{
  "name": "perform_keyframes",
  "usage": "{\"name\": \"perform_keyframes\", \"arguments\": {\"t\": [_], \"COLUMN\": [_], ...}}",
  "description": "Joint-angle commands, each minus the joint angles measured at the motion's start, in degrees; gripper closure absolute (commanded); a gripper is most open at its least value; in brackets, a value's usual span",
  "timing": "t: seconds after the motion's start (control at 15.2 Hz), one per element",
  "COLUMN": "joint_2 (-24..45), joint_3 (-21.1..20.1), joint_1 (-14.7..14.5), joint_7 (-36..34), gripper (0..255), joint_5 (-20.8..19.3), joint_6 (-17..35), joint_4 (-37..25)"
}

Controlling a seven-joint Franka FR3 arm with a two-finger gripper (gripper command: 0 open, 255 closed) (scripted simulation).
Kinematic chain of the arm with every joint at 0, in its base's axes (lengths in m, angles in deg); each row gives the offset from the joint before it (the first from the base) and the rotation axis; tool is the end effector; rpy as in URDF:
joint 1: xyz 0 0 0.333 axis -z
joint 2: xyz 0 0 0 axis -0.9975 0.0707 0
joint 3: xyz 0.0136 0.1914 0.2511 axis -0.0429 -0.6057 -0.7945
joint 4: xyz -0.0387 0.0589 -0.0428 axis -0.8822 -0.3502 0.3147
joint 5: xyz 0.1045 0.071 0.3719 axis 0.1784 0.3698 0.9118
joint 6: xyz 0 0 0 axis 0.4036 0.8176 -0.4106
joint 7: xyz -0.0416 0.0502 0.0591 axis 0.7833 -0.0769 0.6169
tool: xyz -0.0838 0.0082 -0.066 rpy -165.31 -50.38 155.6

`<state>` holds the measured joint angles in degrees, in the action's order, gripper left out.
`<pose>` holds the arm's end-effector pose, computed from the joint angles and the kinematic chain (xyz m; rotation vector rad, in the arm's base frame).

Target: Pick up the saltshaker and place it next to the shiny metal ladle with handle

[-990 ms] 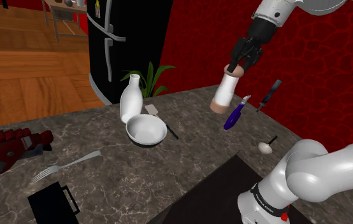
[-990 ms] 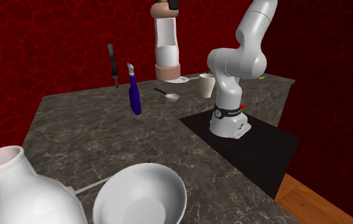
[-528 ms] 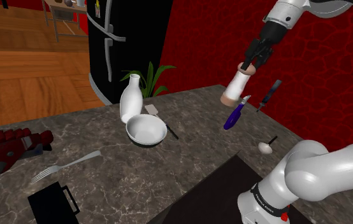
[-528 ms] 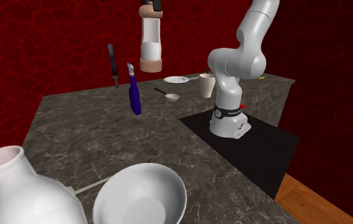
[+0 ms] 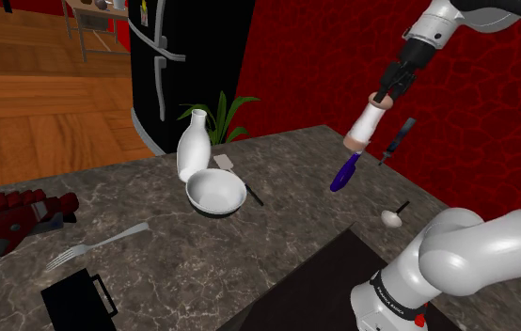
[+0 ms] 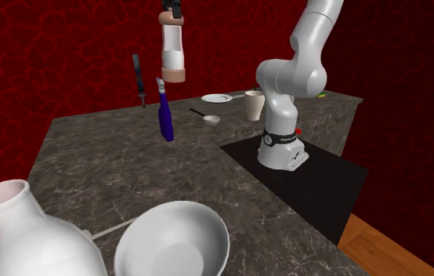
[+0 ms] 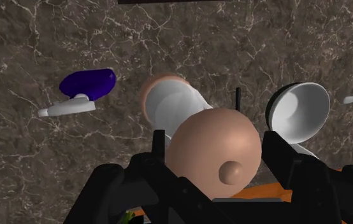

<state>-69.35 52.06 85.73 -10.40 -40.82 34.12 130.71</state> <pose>0.3317 -0.1740 0.6576 -2.9644 0.2205 -0.0153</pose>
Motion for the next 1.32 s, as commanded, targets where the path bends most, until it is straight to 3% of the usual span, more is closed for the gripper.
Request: {"name": "perform_keyframes", "arguments": {"t": [0.0, 0.4, 0.73, 1.06, 1.25], "joint_2": [1.67, 8.28, 16.37, 28.51, 38.51], "joint_3": [2.49, 10.79, 18.81, 28.05, 32.76], "joint_1": [0.31, 0.97, 1.25, 3.1, 7.59], "joint_7": [2.97, 12.6, 21.81, 33.24, 41.23], "gripper": [255, 255, 255, 255, 255], "joint_5": [-0.8, -1.94, -0.36, 5.77, 12.73], "joint_6": [-0.24, -1.2, -2.23, -4.38, -7.15], "joint_4": [-1.79, -8.95, -16.91, -27.33, -35.39]}}
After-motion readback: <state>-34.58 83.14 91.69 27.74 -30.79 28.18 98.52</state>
